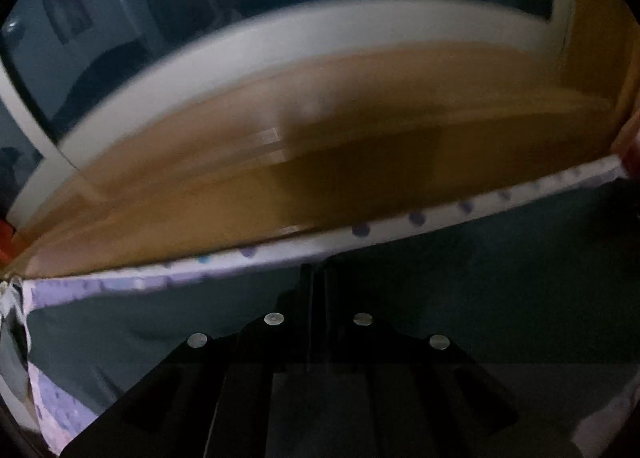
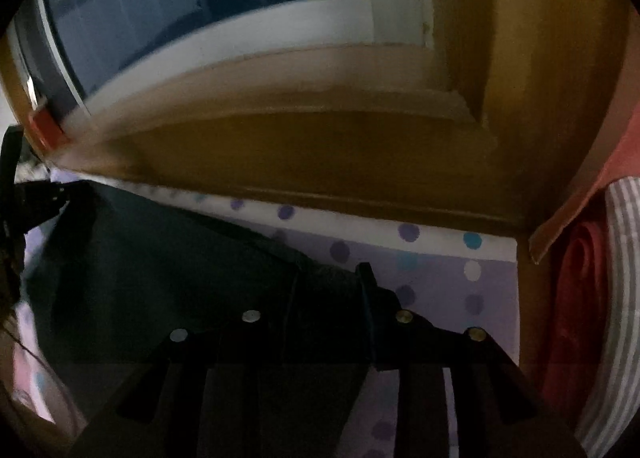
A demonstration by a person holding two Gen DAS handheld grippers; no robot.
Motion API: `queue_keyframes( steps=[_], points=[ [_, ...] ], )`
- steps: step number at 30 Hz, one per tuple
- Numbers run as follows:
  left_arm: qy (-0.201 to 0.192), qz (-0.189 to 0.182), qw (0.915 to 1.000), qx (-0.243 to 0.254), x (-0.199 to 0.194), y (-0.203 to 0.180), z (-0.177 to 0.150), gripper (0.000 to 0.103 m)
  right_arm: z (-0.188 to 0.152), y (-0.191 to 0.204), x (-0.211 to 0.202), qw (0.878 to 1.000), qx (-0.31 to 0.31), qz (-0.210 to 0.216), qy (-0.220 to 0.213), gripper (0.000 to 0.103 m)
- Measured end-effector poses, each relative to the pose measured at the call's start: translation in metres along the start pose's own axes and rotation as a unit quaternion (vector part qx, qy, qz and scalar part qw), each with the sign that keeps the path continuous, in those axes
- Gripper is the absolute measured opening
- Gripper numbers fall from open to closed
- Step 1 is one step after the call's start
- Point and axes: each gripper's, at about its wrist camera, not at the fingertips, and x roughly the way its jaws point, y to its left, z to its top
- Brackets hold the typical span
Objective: Fold clothes
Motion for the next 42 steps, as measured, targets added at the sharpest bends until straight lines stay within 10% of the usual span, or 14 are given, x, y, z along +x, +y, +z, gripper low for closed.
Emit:
queue_keyframes(
  steps=[5, 14, 35, 42],
  points=[
    [0.004, 0.019, 0.9998, 0.0, 0.02, -0.004, -0.009, 0.015, 0.001, 0.008, 0.006, 0.999, -0.021, -0.048, 0.003, 0.051],
    [0.007, -0.008, 0.9969, -0.078, -0.03, 0.023, -0.036, 0.028, -0.008, 0.043, -0.077, 0.993, -0.019, -0.075, -0.088, 0.059],
    [0.027, 0.098, 0.9731, -0.207, -0.163, 0.131, -0.227, 0.035, -0.078, 0.248, -0.081, 0.986, -0.091, 0.138, -0.033, 0.067],
    [0.02, 0.048, 0.9862, -0.157, -0.165, 0.196, -0.279, 0.035, -0.085, 0.344, -0.069, 0.988, -0.052, 0.144, -0.029, 0.067]
  ],
)
